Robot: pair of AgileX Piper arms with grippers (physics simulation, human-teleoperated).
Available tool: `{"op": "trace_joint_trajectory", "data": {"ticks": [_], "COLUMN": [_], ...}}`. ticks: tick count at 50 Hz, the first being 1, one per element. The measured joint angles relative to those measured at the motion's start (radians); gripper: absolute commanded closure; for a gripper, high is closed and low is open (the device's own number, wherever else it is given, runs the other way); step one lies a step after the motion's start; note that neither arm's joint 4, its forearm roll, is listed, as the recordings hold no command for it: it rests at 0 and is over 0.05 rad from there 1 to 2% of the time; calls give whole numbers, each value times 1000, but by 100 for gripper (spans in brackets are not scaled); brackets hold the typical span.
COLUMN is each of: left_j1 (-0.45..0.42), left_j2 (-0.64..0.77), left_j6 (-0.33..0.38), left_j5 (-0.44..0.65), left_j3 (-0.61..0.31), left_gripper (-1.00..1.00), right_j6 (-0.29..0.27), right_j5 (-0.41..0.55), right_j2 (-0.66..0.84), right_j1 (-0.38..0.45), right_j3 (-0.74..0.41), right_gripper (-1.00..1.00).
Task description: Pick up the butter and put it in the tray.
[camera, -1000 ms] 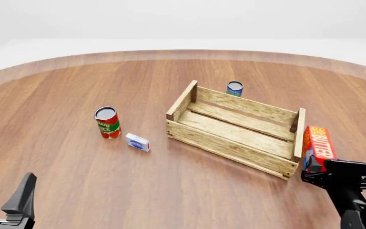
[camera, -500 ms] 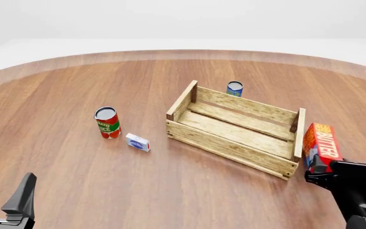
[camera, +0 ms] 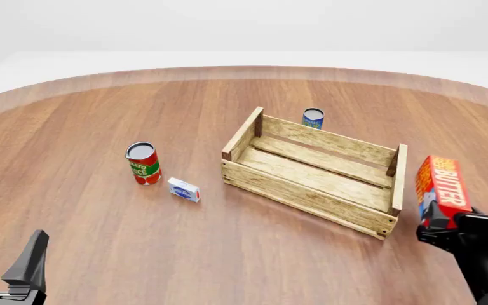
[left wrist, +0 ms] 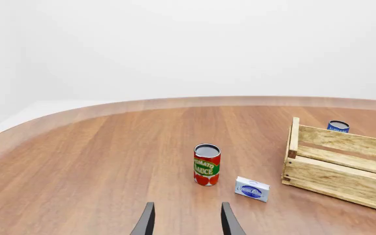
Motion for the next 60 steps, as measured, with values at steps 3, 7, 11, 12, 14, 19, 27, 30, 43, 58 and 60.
{"op": "trace_joint_trajectory", "data": {"ticks": [3, 7, 11, 12, 14, 19, 27, 30, 43, 58, 60], "left_j1": [0, 0, 0, 0, 0, 0, 0, 0, 0, 0, 0], "left_j2": [0, 0, 0, 0, 0, 0, 0, 0, 0, 0, 0], "left_j6": [0, 0, 0, 0, 0, 0, 0, 0, 0, 0, 0], "left_j5": [0, 0, 0, 0, 0, 0, 0, 0, 0, 0, 0], "left_j3": [0, 0, 0, 0, 0, 0, 0, 0, 0, 0, 0], "left_gripper": [-100, -100, -100, -100, -100, -100, -100, -100, -100, -100, -100], "right_j6": [0, 0, -1, -1, -2, -3, -4, -5, -13, -20, -22], "right_j5": [27, 63, 97, 104, 120, 166, 258, 289, 421, 554, 567], "right_j2": [-34, -76, -115, -124, -141, -189, -280, -311, -427, -543, -555], "right_j1": [-1, -2, -3, -4, -4, -6, -7, -6, -1, 3, 4], "right_j3": [1, 0, 0, 0, 0, -3, -14, -18, -47, -82, -86], "right_gripper": [100, 100, 100, 100, 100, 100, 100, 100, 100, 100, 100]}}
